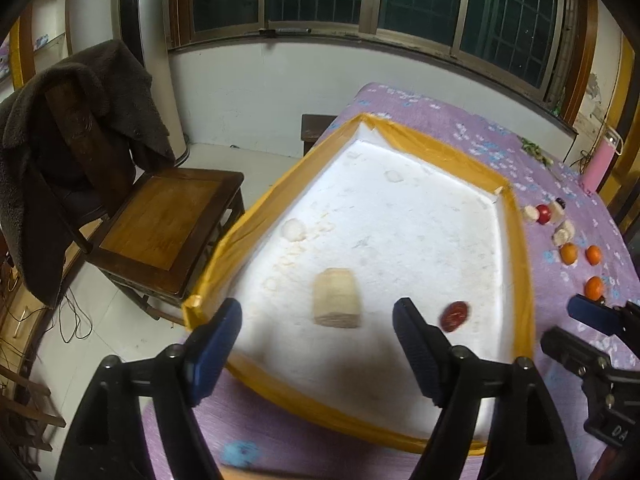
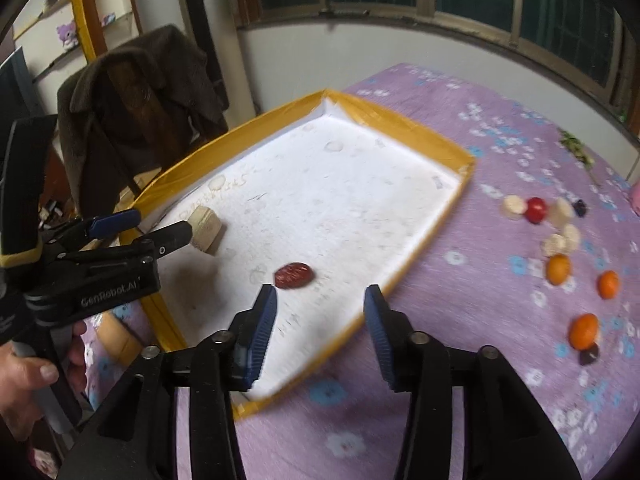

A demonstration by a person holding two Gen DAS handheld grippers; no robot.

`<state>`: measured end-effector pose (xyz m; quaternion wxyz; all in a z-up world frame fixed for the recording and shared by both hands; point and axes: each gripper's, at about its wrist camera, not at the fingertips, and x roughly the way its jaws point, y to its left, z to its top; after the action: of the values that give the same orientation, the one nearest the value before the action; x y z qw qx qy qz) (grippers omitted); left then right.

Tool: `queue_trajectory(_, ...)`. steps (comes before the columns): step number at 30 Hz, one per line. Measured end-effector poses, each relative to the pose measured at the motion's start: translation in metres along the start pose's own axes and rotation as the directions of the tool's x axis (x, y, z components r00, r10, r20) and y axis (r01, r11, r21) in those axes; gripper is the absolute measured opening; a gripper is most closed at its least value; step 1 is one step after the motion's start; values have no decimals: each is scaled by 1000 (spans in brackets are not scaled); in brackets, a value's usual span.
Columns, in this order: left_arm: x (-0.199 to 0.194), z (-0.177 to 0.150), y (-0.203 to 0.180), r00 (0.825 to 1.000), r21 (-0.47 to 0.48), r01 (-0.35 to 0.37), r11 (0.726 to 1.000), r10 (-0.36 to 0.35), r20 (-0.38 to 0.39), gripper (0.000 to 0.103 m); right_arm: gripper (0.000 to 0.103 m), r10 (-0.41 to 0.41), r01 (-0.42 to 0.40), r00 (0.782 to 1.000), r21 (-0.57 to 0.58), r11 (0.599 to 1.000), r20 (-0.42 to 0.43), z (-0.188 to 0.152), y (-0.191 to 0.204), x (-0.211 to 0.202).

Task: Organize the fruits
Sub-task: 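Open both grippers to drop the cube and date into the tray, then grasp the dark brown round fruit with the right gripper while the left grasps an orange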

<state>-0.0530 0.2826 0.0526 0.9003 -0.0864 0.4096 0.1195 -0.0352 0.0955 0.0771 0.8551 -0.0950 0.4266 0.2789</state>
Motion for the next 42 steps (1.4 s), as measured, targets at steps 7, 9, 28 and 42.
queue_trajectory(7, -14, 4, -51, 998, 49, 54, 997, -55, 26, 90, 63, -100, 99, 994, 34, 995, 39, -24, -40, -34)
queue_trajectory(9, -15, 3, -70, 997, 76, 74, 994, -75, 20, 91, 64, -123, 120, 992, 69, 990, 40, -35, -58, -44)
queue_trajectory(28, -18, -32, -209, 989, 295, 140, 945, -120, -85, 99, 70, -207, 201, 978, 357, 912, -20, -95, -233, -70)
queue_trajectory(42, -3, -37, -230, 989, 311, 119, 943, -86, -116, 99, 34, -103, 110, 994, 239, 965, -42, -81, -240, -14)
